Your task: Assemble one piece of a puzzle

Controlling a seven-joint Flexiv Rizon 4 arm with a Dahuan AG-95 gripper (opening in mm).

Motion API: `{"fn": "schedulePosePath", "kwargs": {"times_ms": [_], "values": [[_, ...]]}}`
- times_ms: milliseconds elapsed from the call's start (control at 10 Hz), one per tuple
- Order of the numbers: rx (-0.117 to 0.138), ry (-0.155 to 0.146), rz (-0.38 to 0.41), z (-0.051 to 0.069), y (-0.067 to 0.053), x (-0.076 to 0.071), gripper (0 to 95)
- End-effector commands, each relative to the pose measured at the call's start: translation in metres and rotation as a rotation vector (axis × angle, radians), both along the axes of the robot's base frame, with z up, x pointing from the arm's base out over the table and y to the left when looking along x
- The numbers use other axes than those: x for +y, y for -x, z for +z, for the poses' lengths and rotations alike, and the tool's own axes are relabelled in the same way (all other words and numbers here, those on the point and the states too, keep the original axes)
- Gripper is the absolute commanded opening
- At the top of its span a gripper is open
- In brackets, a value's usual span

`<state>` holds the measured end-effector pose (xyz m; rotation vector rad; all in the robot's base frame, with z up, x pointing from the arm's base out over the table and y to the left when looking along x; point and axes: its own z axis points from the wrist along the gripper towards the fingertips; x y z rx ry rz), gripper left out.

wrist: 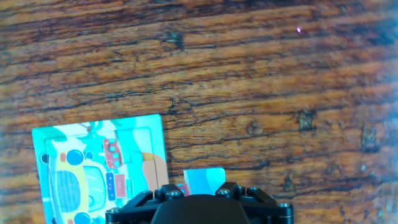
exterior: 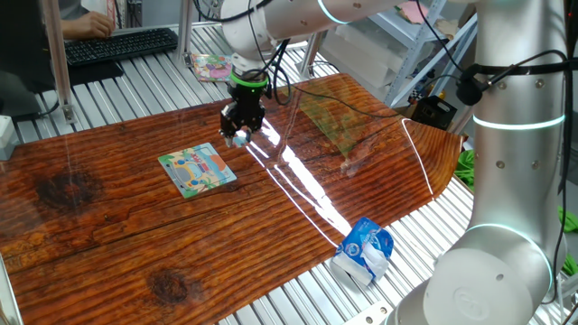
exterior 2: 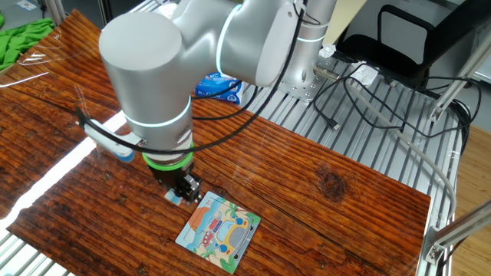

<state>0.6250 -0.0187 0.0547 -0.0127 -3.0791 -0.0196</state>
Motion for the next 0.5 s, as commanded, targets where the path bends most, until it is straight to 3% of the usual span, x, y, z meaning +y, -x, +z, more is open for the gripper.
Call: {"fn": "schedulePosePath", "kwargs": {"times_ms": [100, 500], "values": [[0.000, -0.003, 0.064, 0.0015, 0.0016, 0.0002, 0.0], [-0.015, -0.009, 0.113, 0.0015, 0.0016, 0.0002, 0.0]]}}
